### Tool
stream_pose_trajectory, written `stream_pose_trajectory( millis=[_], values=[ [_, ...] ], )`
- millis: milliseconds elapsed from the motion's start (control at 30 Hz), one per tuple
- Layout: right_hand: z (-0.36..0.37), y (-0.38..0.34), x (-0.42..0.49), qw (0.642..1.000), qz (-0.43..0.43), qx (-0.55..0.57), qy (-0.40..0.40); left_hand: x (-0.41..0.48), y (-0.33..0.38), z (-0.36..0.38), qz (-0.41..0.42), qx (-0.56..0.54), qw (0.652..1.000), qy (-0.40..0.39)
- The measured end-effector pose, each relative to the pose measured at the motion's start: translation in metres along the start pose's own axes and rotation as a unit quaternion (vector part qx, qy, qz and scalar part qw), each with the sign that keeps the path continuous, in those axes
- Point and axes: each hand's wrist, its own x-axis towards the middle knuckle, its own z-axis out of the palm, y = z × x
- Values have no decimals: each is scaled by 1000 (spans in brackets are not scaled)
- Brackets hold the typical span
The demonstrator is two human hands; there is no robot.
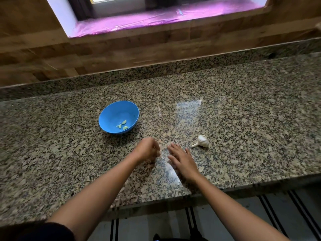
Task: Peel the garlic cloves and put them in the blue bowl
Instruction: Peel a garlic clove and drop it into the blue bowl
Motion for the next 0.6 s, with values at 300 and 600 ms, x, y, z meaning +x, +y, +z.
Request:
stream_pose_trajectory(
  millis=[300, 600],
  values=[
    [-20, -22, 13, 978, 35, 204, 31, -25, 0, 18, -36, -377, 923, 61],
    [-26, -21, 15, 883, 140, 447, -16, -30, -4, 15, -81, -543, 835, 23]
  ],
)
